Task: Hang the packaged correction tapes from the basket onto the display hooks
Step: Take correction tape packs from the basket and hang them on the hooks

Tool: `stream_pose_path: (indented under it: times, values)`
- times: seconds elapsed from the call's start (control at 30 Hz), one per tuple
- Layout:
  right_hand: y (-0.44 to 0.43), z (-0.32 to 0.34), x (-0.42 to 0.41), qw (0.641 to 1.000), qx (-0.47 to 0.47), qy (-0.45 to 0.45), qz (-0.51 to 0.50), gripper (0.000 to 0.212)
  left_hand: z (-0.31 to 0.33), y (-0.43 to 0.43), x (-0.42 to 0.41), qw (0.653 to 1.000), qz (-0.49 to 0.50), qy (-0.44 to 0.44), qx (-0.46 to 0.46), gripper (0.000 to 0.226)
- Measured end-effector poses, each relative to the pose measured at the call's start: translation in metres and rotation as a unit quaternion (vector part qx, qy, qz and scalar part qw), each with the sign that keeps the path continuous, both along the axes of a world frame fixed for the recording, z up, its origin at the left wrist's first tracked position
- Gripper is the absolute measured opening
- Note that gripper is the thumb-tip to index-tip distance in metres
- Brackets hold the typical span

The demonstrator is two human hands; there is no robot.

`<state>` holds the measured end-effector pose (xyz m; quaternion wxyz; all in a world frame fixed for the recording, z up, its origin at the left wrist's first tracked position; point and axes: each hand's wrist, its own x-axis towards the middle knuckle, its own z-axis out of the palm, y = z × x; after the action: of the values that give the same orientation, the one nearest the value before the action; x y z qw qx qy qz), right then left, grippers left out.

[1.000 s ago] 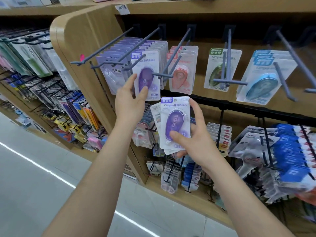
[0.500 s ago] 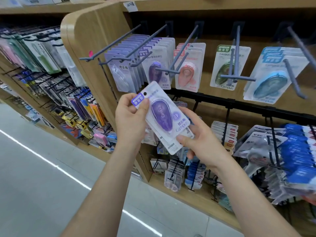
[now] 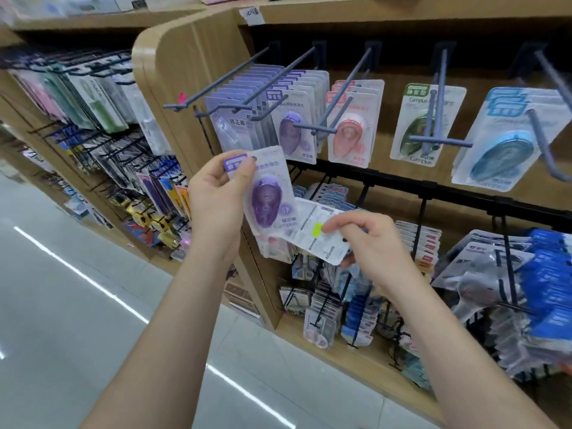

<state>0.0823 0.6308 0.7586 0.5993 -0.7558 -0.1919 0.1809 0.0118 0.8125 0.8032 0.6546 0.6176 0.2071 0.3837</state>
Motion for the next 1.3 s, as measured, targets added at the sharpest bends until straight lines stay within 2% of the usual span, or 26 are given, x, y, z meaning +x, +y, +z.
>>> stream_pose_path:
  times: [0.17,0.3,0.47,0.6,0.73,0.8,0.83,0.9,1.0,1.2,1.3]
  values:
    - [0.025,0.009,-0.002,0.992,-0.029,-0.11,0.051,0.014,0.018,0.008,0.019,1.0,-0.018,-0.021,-0.002,0.009]
    - [0.038,0.013,0.003,0.987,-0.062,-0.147,0.025,0.024,0.026,0.021,0.032,1.0,0.006,-0.018,0.025,0.005]
    - [0.052,0.011,0.011,0.986,-0.078,-0.15,-0.001,0.03,0.026,0.032,0.037,0.999,0.0,-0.011,0.045,0.008]
    - [0.058,0.013,0.016,0.983,-0.087,-0.162,-0.003,0.036,0.027,0.037,0.038,0.999,-0.032,-0.006,0.019,0.009]
    - [0.065,0.013,0.013,0.985,-0.068,-0.161,0.009,0.023,0.03,0.037,0.043,0.998,-0.058,-0.009,-0.021,0.017]
    - [0.068,0.011,0.011,0.986,-0.052,-0.157,-0.004,0.022,0.032,0.034,0.045,0.996,-0.066,-0.005,-0.056,0.011]
    - [0.069,0.01,0.009,0.988,-0.043,-0.149,-0.012,0.021,0.031,0.032,0.044,0.996,-0.065,0.005,-0.06,0.016]
    - [0.07,0.009,0.007,0.991,-0.023,-0.132,-0.029,0.02,0.02,0.028,0.032,0.998,-0.05,0.044,0.007,0.032]
    - [0.071,0.009,0.006,0.991,0.001,-0.124,-0.048,0.019,-0.004,0.014,0.005,0.976,-0.049,0.116,0.177,0.053]
    - [0.059,0.008,0.005,0.99,-0.001,-0.118,-0.072,0.012,-0.018,0.023,0.026,0.964,-0.007,0.167,0.206,0.059]
    - [0.042,0.005,0.005,0.99,0.023,-0.073,-0.119,0.02,-0.018,0.029,0.051,0.949,0.012,0.199,0.245,0.059]
